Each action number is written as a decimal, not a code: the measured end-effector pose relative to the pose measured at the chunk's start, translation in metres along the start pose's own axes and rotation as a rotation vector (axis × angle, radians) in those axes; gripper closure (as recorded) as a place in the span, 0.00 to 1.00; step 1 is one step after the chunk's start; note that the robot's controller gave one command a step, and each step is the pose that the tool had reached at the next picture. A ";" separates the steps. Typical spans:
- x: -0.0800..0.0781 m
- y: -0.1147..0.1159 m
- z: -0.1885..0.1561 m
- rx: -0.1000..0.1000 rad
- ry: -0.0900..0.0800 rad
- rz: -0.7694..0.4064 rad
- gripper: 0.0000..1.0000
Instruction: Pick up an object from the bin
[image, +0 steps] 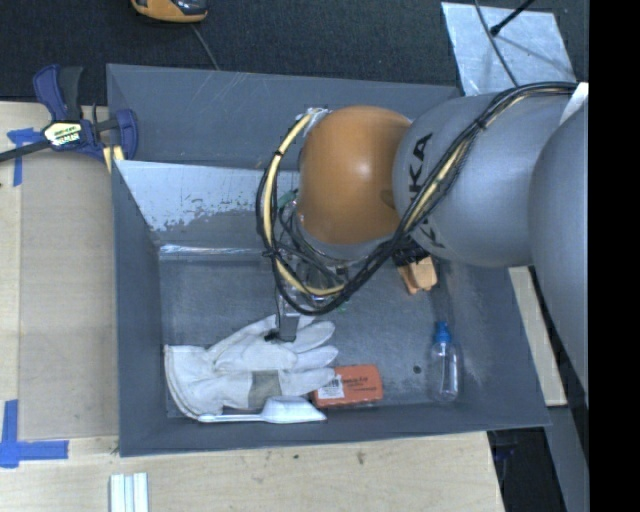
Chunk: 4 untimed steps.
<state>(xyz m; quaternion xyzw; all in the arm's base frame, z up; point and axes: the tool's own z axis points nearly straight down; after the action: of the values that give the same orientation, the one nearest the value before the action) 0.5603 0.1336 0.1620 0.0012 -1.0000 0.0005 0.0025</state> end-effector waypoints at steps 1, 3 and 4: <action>0.000 0.000 -0.002 -0.001 -0.001 0.001 0.00; 0.035 0.025 0.091 -0.002 -0.006 -0.040 1.00; 0.035 0.025 0.091 -0.002 -0.006 -0.039 1.00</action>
Offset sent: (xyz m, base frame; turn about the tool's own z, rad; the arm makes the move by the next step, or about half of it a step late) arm 0.0054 0.0360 -0.0920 -0.0670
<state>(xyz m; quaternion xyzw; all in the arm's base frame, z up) 0.5250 0.1586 0.0709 0.0208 -0.9998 -0.0007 -0.0005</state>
